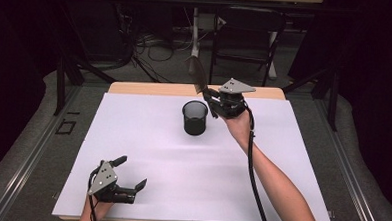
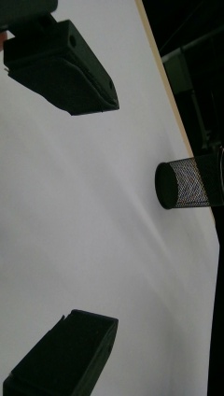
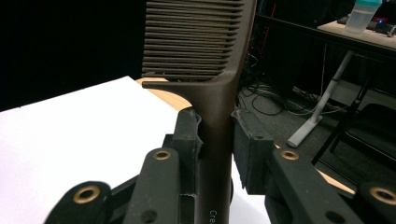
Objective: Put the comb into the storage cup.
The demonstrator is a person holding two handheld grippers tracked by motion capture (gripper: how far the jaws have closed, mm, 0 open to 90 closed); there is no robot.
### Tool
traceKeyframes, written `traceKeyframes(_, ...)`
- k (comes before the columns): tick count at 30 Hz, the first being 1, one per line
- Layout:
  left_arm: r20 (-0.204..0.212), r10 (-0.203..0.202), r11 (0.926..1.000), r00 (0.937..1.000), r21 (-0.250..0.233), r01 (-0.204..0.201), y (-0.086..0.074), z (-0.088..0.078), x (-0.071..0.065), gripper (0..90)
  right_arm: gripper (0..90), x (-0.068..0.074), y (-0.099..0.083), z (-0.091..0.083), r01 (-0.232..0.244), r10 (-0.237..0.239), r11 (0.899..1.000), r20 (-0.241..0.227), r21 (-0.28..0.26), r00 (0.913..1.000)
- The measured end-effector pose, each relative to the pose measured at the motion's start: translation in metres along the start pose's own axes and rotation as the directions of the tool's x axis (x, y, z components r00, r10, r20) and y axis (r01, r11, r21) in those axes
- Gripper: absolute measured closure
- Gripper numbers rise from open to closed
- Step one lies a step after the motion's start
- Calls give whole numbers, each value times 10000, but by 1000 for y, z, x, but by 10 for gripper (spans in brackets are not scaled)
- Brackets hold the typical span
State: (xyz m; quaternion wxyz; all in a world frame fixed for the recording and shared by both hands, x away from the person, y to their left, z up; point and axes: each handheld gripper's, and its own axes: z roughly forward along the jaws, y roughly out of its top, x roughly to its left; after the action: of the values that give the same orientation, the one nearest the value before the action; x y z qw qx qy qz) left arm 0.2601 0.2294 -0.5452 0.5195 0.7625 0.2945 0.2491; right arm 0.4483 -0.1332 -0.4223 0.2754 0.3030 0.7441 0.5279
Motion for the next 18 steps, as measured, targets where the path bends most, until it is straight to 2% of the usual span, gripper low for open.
traceKeyframes(18, -5, 13, 10000, 10000, -35, -13, 0, -1, 0, 3, 726, 2, 10, 6, -20, 25, 9990, 109, -439, 9999)
